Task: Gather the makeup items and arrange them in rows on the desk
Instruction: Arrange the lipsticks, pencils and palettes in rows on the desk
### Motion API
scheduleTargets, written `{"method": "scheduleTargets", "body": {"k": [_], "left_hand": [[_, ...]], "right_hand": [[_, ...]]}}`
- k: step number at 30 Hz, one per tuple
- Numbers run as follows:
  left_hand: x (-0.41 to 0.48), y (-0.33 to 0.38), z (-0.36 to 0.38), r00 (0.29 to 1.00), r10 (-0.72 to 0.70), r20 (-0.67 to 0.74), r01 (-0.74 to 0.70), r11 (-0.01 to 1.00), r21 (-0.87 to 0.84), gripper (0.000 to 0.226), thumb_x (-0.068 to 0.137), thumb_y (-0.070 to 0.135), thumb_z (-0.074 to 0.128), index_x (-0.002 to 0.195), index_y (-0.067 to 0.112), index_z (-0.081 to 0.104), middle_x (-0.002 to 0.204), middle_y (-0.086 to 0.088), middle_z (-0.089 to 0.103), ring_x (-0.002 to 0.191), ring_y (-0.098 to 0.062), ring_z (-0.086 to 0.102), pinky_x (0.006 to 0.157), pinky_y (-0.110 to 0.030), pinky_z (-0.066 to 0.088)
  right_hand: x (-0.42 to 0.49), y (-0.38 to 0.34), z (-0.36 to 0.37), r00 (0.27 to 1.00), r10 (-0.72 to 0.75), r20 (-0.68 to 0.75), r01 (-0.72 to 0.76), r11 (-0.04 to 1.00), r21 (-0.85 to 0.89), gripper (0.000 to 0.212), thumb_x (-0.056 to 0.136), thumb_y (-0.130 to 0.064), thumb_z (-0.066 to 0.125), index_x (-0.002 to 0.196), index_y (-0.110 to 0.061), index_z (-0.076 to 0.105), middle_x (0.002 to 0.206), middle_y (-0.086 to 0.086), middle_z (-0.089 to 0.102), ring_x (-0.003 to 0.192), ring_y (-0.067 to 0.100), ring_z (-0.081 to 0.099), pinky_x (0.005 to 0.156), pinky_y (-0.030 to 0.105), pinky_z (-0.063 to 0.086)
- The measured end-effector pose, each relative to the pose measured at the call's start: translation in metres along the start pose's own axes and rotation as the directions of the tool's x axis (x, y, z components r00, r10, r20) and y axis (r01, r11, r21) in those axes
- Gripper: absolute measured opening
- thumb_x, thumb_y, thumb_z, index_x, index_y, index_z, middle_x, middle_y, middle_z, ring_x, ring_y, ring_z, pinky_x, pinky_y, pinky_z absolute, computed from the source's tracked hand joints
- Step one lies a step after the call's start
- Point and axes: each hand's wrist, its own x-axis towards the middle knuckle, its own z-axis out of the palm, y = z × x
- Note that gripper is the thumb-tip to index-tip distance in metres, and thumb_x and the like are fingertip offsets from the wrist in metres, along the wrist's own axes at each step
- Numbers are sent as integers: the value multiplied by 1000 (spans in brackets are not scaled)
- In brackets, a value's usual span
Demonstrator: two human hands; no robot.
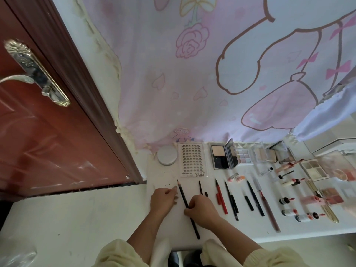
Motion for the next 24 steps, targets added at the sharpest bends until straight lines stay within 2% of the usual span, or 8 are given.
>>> {"method": "scheduleTargets", "body": {"k": [4,8,10,14,17,19,22,24], "left_hand": [[0,12,0,998,-33,48,46,949,-313,24,93,34,61,85,14,71,89,-5,73,86,-15,69,74,-23,55],[-2,25,-1,985,-3,172,87,872,-482,26,95,29,58,89,7,69,103,-3,73,98,-14,65,77,-24,51],[-4,32,0,978,34,207,76,862,-501,24,97,28,55,91,10,69,106,1,73,100,-12,64,79,-25,50],[-7,38,4,966,82,246,50,872,-486,25,99,30,50,108,18,70,110,1,71,105,-13,62,82,-26,49],[-8,41,6,965,101,241,22,887,-460,24,98,28,51,106,15,71,102,-1,71,100,-13,63,80,-24,49],[-9,42,7,968,103,229,16,884,-467,23,97,27,53,105,13,71,98,-1,72,98,-13,64,79,-24,49],[-10,43,8,968,110,225,9,883,-469,22,97,27,54,106,15,70,103,-2,73,98,-13,66,78,-25,50],[-11,43,9,968,115,224,-1,892,-452,21,95,28,56,106,16,70,104,0,74,100,-12,65,79,-25,49]], "right_hand": [[-6,4,-8,999,-52,6,51,992,113,10,83,-20,67,80,-12,63,70,-6,56,61,5,50,55,13,39],[-11,4,-16,995,-94,40,85,979,187,18,84,-20,67,70,-19,55,67,-6,52,61,6,48,60,16,42],[-13,4,-18,995,-96,29,87,969,233,20,84,-21,65,69,-17,53,66,-5,51,61,8,49,61,20,44],[-16,5,-22,992,-113,55,95,960,262,25,86,-24,62,64,-19,52,65,-5,52,63,10,51,66,26,46],[-18,6,-23,990,-123,74,101,963,250,27,89,-27,61,64,-22,54,67,-4,57,65,10,54,69,29,49],[-18,7,-22,989,-127,81,104,964,243,26,90,-31,61,66,-21,56,68,-4,57,65,11,55,70,28,49],[-19,7,-23,988,-122,98,91,958,271,24,92,-29,60,77,-11,61,72,-1,59,65,10,55,68,25,47],[-20,6,-23,986,-124,112,90,959,268,22,93,-28,59,81,-11,62,76,0,61,66,8,55,66,22,46]]}}
